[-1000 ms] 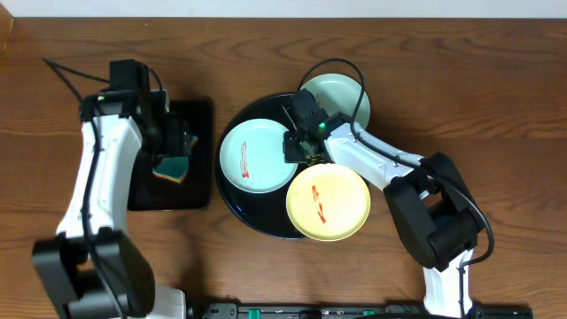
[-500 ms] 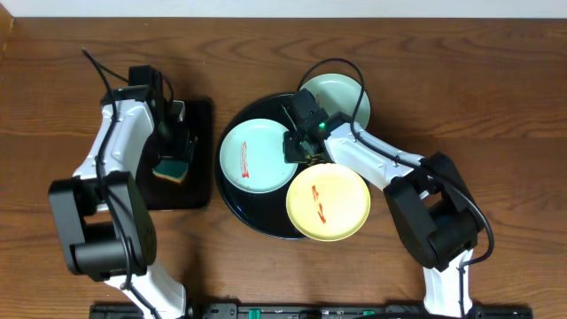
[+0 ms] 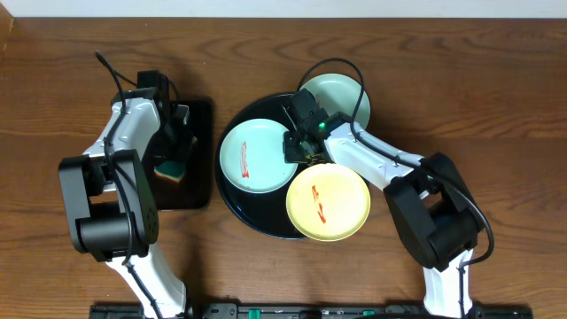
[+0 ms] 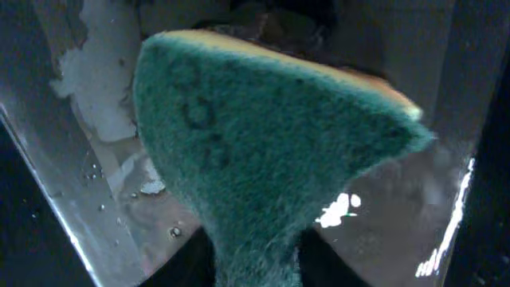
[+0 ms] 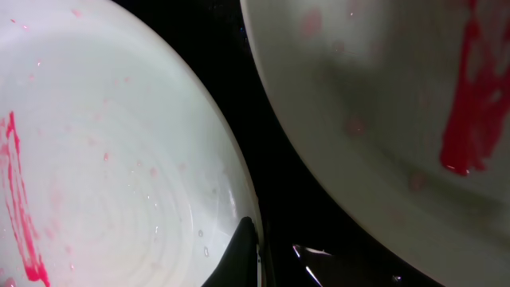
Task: Clean dirty plates on tray and stack at the side
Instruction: 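Grasp the green sponge with the left gripper and lift it, then move the sponge onto the left pale green plate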
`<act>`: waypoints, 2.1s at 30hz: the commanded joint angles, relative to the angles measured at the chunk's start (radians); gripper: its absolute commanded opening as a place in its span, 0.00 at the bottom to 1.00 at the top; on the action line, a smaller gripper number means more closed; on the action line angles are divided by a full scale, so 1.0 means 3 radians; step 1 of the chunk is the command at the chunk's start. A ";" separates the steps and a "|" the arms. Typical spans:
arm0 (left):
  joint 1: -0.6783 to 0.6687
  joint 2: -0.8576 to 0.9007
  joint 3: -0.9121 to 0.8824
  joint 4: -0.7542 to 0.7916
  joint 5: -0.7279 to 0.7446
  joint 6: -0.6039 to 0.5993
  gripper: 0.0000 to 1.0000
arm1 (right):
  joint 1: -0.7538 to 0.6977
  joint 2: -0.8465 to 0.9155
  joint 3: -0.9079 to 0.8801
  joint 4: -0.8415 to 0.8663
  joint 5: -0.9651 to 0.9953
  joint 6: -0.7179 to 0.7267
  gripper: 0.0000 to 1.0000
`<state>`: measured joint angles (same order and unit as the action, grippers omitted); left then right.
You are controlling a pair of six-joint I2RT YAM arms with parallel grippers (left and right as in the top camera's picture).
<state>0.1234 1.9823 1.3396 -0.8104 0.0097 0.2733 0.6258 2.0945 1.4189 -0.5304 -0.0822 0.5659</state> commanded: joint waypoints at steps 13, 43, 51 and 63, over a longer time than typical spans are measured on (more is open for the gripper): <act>0.0018 -0.0046 0.0211 0.0001 -0.0033 -0.0310 0.08 | 0.0033 0.0117 0.0017 -0.0028 0.0086 -0.0071 0.01; -0.0224 -0.0792 0.0160 -0.0543 0.1366 -0.1273 0.07 | 0.0027 0.0117 0.0017 -0.0031 0.0056 -0.0069 0.01; -0.0563 -0.0791 -0.0301 0.0172 0.1363 -0.1878 0.07 | 0.0027 0.0117 0.0017 -0.0041 0.0056 -0.0069 0.01; -0.0964 -0.0790 -0.0802 0.1166 0.0657 -0.2084 0.07 | 0.0028 0.0117 0.0017 -0.0039 0.0009 -0.0066 0.01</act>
<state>-0.1421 1.7458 1.1286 -0.5007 0.2924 -0.3355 0.6258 2.0945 1.4204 -0.5331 -0.0834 0.5659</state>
